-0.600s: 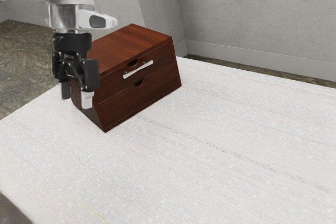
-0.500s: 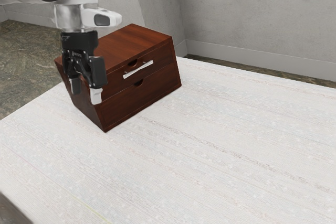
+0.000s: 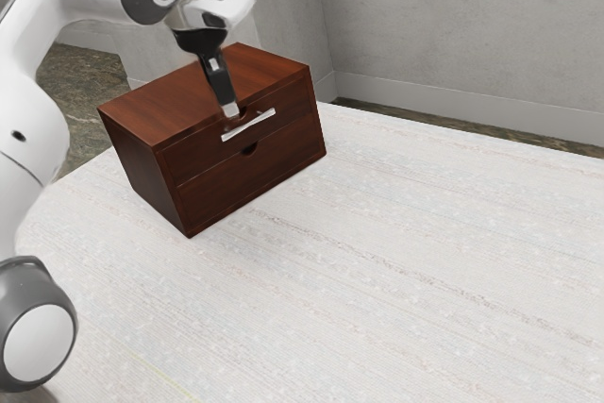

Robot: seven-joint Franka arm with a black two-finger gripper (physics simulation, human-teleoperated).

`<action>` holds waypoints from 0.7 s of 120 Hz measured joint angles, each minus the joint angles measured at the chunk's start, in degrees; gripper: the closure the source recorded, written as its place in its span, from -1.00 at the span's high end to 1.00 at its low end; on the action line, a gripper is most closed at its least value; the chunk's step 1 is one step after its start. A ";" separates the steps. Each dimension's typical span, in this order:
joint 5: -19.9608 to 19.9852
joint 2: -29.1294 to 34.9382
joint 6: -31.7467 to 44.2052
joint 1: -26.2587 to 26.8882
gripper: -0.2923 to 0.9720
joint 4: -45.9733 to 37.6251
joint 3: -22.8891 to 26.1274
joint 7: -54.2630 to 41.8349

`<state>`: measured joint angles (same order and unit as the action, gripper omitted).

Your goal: Pull the drawer handle with one arm to open the drawer

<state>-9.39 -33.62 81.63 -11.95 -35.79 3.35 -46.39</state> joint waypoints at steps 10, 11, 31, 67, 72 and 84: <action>-2.76 -0.43 -2.37 3.29 0.45 0.37 0.23 0.46; -2.95 -0.89 -2.62 3.29 0.44 0.40 0.24 0.57; -4.50 -5.49 -5.73 1.61 0.35 0.56 0.12 1.00; 2.04 -2.63 -5.32 0.49 0.49 -0.06 -0.60 1.50; 2.47 -1.73 -5.46 0.51 0.50 -0.21 -0.63 2.42; 3.09 -0.27 -5.65 0.45 0.52 -0.47 -0.71 4.33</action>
<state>-6.30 -33.89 75.99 -11.50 -36.26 2.64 -42.06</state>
